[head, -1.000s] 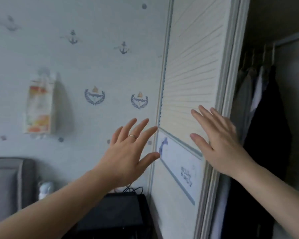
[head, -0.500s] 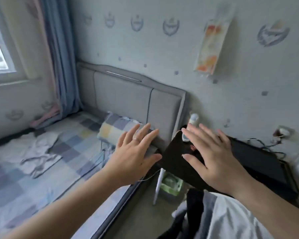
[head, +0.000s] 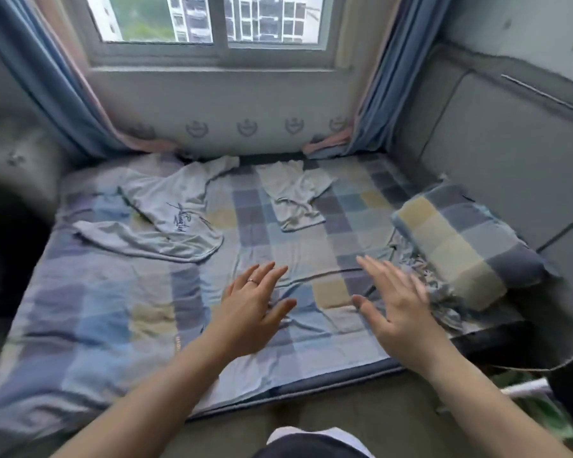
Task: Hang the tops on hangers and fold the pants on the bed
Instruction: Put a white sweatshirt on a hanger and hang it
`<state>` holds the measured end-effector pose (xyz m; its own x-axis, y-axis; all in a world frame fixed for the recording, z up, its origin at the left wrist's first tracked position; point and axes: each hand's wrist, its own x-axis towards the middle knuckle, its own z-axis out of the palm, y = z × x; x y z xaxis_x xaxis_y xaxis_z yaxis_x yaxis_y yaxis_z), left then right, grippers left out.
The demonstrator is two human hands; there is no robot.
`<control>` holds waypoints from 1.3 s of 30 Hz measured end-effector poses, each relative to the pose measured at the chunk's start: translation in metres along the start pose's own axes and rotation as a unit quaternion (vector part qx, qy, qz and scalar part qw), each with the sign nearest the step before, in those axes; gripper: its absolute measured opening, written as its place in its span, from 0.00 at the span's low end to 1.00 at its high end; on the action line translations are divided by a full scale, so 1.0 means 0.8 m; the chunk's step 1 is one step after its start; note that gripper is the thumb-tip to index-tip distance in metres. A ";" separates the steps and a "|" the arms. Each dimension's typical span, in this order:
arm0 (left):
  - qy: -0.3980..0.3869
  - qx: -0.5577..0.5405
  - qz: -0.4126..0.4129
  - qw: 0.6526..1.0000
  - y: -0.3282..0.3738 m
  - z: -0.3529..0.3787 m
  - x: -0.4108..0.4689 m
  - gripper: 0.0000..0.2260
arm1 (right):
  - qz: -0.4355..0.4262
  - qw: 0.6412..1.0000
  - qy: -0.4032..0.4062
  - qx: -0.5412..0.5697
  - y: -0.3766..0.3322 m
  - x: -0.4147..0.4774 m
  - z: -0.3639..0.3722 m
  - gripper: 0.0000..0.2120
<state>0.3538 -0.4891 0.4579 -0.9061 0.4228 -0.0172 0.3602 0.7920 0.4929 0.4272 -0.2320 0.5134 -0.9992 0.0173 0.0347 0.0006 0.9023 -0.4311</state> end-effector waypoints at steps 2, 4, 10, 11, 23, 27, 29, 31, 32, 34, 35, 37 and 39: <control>0.006 0.004 -0.034 0.999 -0.040 -0.006 0.015 0.30 | -0.017 0.999 -0.027 0.014 -0.009 0.048 0.027 0.31; 0.010 -0.006 -0.066 0.998 -0.075 -0.014 0.031 0.28 | -0.028 0.998 -0.050 0.025 -0.018 0.094 0.050 0.31; 0.022 -0.024 -0.144 0.989 -0.169 -0.032 0.070 0.27 | -0.065 0.991 -0.112 0.038 -0.049 0.220 0.118 0.27; 0.022 -0.032 -0.159 0.987 -0.186 -0.035 0.072 0.26 | -0.071 0.989 -0.123 0.036 -0.057 0.238 0.131 0.26; -0.045 -0.097 -0.259 0.960 -0.437 -0.039 0.112 0.22 | -0.055 0.975 -0.213 0.011 -0.181 0.376 0.309 0.27; -0.078 -0.094 -0.279 0.952 -0.555 -0.001 0.146 0.23 | -0.008 0.970 -0.241 0.010 -0.195 0.421 0.417 0.27; -0.092 -0.063 -0.274 0.955 -0.625 0.039 0.174 0.23 | 0.001 0.970 -0.242 0.016 -0.190 0.455 0.494 0.27; -0.100 -0.016 -0.255 0.962 -0.697 0.090 0.205 0.24 | 0.006 0.975 -0.224 0.014 -0.176 0.495 0.581 0.29; -0.104 0.006 -0.246 0.964 -0.732 0.117 0.221 0.24 | 0.004 0.976 -0.216 0.006 -0.166 0.516 0.626 0.30; -0.104 0.047 -0.228 0.967 -0.794 0.173 0.252 0.26 | -0.009 0.980 -0.198 -0.013 -0.142 0.560 0.711 0.32; -0.100 0.065 -0.222 0.968 -0.822 0.199 0.269 0.27 | -0.022 0.981 -0.190 -0.024 -0.130 0.583 0.751 0.33; -0.077 0.094 -0.221 0.968 -0.875 0.241 0.309 0.30 | -0.058 0.982 -0.173 -0.052 -0.113 0.629 0.826 0.36; -0.025 0.113 -0.241 0.964 -0.922 0.272 0.354 0.34 | -0.092 0.979 -0.158 -0.095 -0.104 0.674 0.891 0.41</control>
<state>-0.1201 -0.8576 -0.1001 -0.9706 -0.0015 -0.2406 -0.0550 0.9749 0.2158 -0.1396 -0.6049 -0.0748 -0.9454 -0.2598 -0.1969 -0.2031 0.9419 -0.2677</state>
